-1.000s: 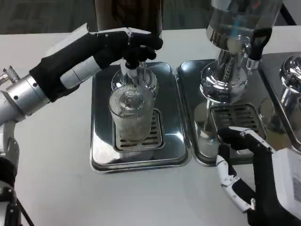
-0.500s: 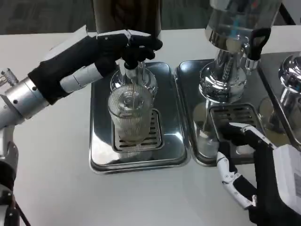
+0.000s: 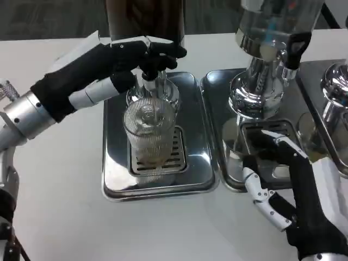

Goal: Grasp the cup under the faucet to collect the drink, then remove the cup.

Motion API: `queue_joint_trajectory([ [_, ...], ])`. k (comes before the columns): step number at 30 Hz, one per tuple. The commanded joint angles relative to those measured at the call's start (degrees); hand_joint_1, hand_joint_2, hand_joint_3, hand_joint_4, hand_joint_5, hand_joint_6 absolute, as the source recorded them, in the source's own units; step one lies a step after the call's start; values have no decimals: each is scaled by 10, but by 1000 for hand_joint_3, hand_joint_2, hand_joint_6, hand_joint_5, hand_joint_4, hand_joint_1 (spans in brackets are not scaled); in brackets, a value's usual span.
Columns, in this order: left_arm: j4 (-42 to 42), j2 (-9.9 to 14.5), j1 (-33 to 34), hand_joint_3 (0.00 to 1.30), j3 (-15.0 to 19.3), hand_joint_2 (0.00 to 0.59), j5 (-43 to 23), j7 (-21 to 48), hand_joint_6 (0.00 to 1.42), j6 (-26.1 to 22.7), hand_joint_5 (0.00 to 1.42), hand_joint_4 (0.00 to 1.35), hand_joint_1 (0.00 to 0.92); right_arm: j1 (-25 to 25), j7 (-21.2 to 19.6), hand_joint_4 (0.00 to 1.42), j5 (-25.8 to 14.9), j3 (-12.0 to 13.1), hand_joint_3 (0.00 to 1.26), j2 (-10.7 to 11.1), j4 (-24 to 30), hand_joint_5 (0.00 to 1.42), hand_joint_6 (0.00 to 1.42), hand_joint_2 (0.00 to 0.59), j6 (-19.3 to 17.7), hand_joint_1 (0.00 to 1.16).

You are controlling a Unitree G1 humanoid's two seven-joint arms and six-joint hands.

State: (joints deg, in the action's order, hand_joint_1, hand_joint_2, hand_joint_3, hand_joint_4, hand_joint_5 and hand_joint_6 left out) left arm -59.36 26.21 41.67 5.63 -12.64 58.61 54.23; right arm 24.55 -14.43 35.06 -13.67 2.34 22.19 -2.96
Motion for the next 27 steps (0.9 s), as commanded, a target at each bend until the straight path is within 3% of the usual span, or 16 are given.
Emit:
queue_joint_trajectory([
  [1,-4,10,-16,304,-12,73,22,7,286,13,269,219,0,-18,21,310,-30,6,321,1,-9,372,303,355,4,546],
  [15,-4,15,-17,297,-16,74,30,-2,286,20,269,218,0,-82,107,192,-141,25,216,6,-29,265,238,283,25,541],
  [27,-3,20,-19,296,-18,74,33,-7,286,25,269,218,0,-144,153,109,-175,28,129,16,-60,149,144,256,41,579],
])
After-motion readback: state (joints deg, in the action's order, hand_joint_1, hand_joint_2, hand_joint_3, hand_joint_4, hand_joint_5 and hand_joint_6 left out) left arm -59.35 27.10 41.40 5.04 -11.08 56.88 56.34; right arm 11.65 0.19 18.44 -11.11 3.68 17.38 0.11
